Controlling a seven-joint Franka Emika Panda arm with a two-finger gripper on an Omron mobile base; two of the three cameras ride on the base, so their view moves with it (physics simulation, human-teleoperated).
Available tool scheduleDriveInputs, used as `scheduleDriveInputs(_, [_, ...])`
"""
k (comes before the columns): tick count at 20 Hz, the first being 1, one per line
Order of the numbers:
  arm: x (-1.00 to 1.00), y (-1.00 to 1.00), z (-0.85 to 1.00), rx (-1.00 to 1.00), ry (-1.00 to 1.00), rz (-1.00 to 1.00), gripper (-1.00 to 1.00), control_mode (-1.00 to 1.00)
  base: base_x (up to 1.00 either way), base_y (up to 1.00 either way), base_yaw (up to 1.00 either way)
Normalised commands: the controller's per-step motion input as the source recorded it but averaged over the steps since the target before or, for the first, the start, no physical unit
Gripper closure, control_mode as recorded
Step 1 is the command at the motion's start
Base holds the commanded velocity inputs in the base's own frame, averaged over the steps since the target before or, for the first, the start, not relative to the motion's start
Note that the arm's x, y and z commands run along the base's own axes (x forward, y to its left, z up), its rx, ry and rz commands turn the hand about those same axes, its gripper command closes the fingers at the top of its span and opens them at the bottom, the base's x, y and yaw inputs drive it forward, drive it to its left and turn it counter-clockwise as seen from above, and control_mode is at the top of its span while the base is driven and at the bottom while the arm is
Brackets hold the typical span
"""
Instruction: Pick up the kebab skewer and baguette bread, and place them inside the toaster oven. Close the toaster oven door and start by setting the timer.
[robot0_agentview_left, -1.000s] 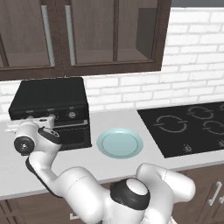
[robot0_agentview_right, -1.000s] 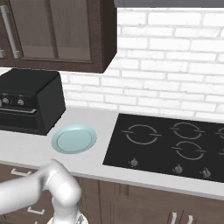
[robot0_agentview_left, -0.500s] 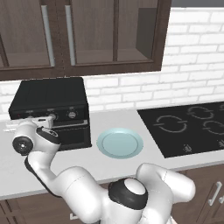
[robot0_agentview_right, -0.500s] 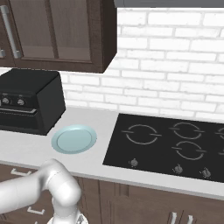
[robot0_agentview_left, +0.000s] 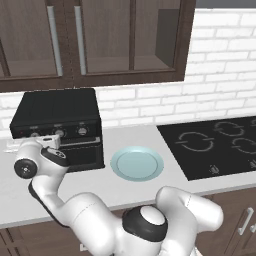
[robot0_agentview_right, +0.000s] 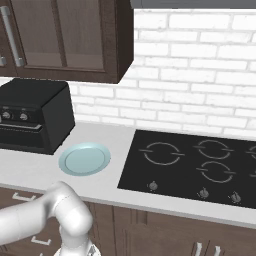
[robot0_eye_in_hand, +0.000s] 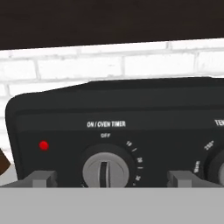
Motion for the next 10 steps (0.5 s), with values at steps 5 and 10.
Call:
scheduleDriveInputs(5, [0.0,0.0,-0.02,0.0,-0.01,0.0,-1.0,-1.0,0.0,0.0,0.0])
scheduleDriveInputs(10, [0.02,0.02,0.0,0.0,-0.01,0.0,-1.0,-1.0,0.0,0.0,0.0])
